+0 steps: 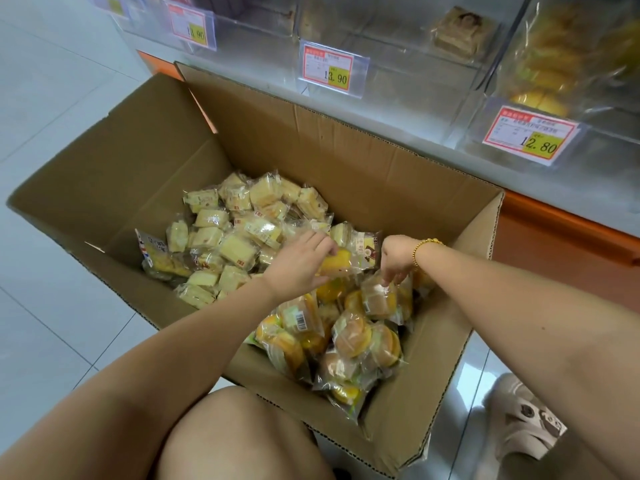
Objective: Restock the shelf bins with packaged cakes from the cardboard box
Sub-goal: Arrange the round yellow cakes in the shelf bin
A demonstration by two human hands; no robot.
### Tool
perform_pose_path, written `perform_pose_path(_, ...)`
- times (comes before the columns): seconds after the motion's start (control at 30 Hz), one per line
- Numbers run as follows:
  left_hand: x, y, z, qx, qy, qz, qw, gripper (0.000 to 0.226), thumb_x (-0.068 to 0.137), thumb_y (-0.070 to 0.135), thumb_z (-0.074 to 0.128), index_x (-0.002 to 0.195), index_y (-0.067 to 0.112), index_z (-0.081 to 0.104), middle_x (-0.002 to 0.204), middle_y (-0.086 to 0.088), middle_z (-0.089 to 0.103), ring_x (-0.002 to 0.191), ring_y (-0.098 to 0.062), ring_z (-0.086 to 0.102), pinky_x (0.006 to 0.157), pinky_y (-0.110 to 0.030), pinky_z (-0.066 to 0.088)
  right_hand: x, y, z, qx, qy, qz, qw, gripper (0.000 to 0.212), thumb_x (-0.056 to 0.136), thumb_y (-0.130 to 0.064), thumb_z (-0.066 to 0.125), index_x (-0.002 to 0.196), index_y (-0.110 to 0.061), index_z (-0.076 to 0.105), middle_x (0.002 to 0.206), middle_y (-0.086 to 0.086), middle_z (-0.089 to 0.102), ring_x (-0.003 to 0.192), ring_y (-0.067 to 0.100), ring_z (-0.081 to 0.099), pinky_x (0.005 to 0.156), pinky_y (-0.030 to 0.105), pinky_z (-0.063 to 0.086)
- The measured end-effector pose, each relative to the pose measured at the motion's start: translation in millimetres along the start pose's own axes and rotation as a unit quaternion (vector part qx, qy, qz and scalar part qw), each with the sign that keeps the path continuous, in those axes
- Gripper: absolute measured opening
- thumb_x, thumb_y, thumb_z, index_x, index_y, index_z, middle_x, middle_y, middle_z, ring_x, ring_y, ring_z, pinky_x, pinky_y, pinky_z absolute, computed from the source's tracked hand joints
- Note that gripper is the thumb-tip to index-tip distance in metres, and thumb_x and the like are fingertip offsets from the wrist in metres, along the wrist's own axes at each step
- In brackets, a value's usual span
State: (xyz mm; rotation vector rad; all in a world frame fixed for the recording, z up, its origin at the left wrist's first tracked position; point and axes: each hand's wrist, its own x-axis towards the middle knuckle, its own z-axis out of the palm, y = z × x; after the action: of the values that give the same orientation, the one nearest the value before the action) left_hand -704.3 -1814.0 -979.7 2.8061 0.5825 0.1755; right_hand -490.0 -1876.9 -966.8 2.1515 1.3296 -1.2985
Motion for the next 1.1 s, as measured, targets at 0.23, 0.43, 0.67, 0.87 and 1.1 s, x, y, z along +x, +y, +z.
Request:
perform_pose_path(0.23, -19.8, -21.2, 3.2, -0.162, -0.205, -0.187, 0.947, 0.033, 0.076, 0.033, 0.077, 0.104, 0.026, 0.060, 0.129, 0.005, 0.041, 0.124, -0.014, 0.037, 0.103, -0.030, 0.034, -16.2, -6.1, -9.1, -0.169, 0.237, -0.145, 0.946, 0.018, 0.080, -0.001, 0.056, 0.066, -0.011, 0.057, 0.087, 0.002, 0.063, 0.082, 0.020, 0.062, 0.074, 0.032, 0.053)
perform_pose_path(0.43, 3.0, -15.5, -5.6, -0.343, -0.082, -0.412, 0.840, 0.028, 0.095, 0.035, 0.056, 0.098, 0.007, 0.062, 0.085, -0.001, 0.058, 0.065, -0.012, 0.049, 0.058, -0.025, 0.039, -14.2, -6.4, 3.1, 0.000, -0.002, -0.182, 0.983, 0.013, 0.080, -0.016, 0.076, 0.076, -0.018, 0.063, 0.093, -0.002, 0.065, 0.083, 0.011, 0.058, 0.068, 0.014, 0.047)
perform_pose_path(0.67, 18.7, -25.4, 8.5, -0.344, -0.133, -0.550, 0.750, 0.071, 0.084, 0.044, 0.070, 0.133, -0.001, 0.045, 0.110, -0.011, 0.058, 0.091, -0.023, 0.060, 0.071, -0.029, 0.053, 9.9, -6.9, 5.3, 0.111, -0.095, 0.039, 0.989, 0.040, 0.091, -0.017, 0.065, 0.121, 0.008, 0.055, 0.106, 0.017, 0.068, 0.086, 0.029, 0.069, 0.082, 0.040, 0.058)
perform_pose_path(0.87, 11.9, -30.7, 12.9, -0.500, -0.136, -0.555, 0.651, 0.067, 0.081, 0.025, 0.077, 0.133, 0.006, 0.039, 0.120, -0.011, 0.054, 0.094, -0.020, 0.058, 0.089, -0.034, 0.054, 15.8, -10.0, 39.4, 0.242, -0.182, 0.180, 0.936, 0.095, 0.076, -0.033, 0.079, 0.147, -0.002, 0.024, 0.131, 0.024, 0.049, 0.103, 0.036, 0.060, 0.096, 0.044, 0.049)
perform_pose_path(1.1, 5.1, -28.9, 10.1, -0.503, -0.143, -0.534, 0.665, 0.056, 0.076, 0.022, 0.081, 0.122, 0.003, 0.055, 0.128, -0.010, 0.057, 0.103, -0.021, 0.057, 0.090, -0.035, 0.053, 6.9, 0.2, 31.1, 0.410, -0.094, 0.126, 0.899, 0.034, 0.085, -0.031, 0.071, 0.109, -0.010, 0.059, 0.098, 0.003, 0.063, 0.091, 0.018, 0.057, 0.086, 0.034, 0.038)
